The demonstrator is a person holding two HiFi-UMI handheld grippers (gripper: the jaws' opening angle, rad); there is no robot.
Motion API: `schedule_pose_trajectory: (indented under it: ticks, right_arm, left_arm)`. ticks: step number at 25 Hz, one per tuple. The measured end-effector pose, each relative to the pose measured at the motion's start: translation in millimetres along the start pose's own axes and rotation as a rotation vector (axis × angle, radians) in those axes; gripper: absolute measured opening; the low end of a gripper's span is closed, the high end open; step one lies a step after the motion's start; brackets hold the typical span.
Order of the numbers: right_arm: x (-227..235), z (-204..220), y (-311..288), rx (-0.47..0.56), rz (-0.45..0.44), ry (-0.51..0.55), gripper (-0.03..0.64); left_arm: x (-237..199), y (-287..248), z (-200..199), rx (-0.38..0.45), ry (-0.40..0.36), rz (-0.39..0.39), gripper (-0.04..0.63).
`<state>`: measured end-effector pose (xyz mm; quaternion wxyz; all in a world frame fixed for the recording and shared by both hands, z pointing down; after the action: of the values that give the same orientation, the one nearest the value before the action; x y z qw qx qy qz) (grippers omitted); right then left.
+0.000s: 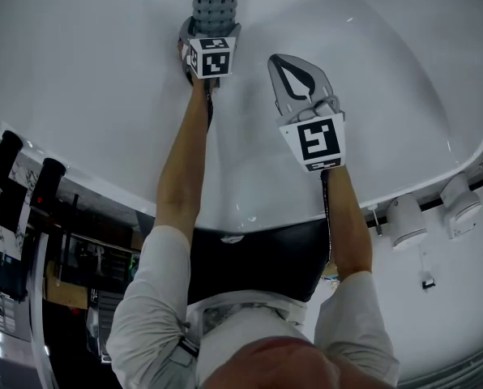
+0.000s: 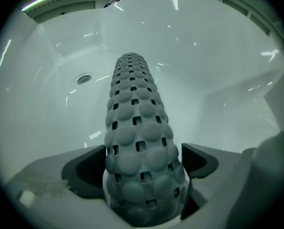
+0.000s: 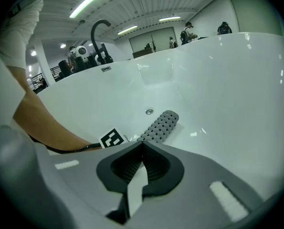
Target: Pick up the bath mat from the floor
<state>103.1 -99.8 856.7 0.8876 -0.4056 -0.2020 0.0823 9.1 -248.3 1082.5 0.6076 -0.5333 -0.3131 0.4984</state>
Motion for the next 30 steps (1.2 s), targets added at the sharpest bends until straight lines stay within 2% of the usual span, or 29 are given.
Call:
schedule_pose_trajectory:
  ticks: [5,12,14,30]
  right_arm:
    - [0,0,1,0.001,-0.002,-0.003,0.002]
    - [-2,1,2,-0.003,-0.002,-0.005,0.002]
    - [-4,0,2,-0.004,-0.002,-0.005,0.002]
    - [-21,-26,25,0.031,0.021,0.026,0.002]
  left_arm:
    - [-2,-5,-1,0.021,0.019,-0.044,0.498]
    - [-5,12,-6,0.031,0.004,-0.022,0.298]
    - [-4,17,-8,0.027,-0.003,-0.017,0.264]
    - [10,71,-24,0.046,0.003,0.063,0.164]
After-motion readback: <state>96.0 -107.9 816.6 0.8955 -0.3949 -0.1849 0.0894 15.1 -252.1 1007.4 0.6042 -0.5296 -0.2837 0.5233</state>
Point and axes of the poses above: the fingertips, and each gripper's own axes: y backward along the fingers, x to its right, z out of its underside, the point moved 9 cm from there along y, backward along the fingers, and after that the axes turned 3 degrees about -x, right-handed, at the moved point
